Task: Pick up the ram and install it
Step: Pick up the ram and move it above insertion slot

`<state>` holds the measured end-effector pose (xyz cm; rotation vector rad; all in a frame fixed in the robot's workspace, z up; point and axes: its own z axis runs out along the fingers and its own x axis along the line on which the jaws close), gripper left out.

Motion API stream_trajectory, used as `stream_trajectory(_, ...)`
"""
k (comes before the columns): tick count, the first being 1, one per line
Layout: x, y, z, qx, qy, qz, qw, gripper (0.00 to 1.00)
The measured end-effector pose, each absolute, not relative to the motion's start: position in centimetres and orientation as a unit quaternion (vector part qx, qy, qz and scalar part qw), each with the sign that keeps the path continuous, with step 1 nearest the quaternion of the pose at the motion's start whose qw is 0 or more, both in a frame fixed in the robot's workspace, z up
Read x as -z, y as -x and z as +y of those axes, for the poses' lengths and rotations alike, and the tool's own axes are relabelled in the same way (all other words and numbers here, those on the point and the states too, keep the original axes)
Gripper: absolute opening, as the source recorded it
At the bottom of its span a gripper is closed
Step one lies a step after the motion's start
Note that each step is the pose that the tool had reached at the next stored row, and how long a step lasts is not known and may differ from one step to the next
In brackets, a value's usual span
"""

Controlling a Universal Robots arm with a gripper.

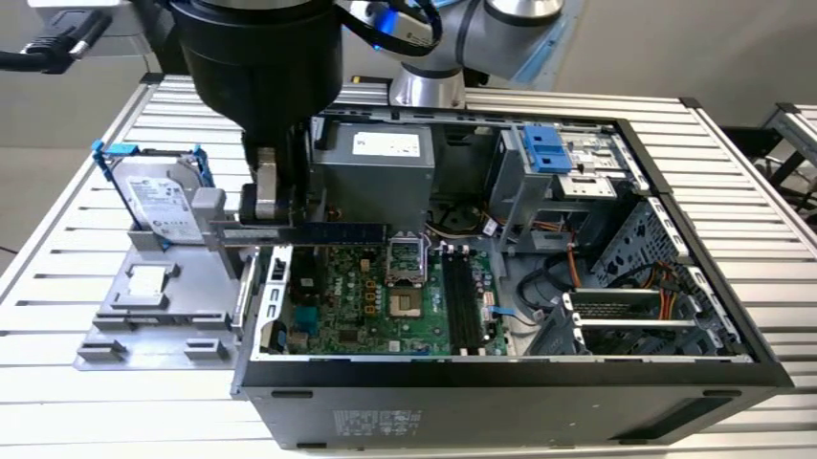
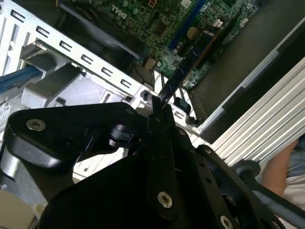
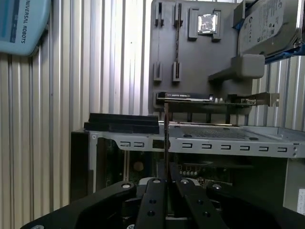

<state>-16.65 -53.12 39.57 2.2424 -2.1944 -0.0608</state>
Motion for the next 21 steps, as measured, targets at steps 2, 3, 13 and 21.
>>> stream_trajectory(2,-39.6,15.7,-53.1,0.019,-0.715,-0.699,0.002,0.0)
stream_trajectory(3,-39.6,15.3,-53.1,0.019,-0.715,-0.699,0.002,0.0)
stream_trajectory(13,-39.6,10.7,-53.1,0.019,-0.715,-0.699,0.001,0.0)
stream_trajectory(21,-39.6,7.1,-53.1,0.019,-0.715,-0.699,0.001,0.0)
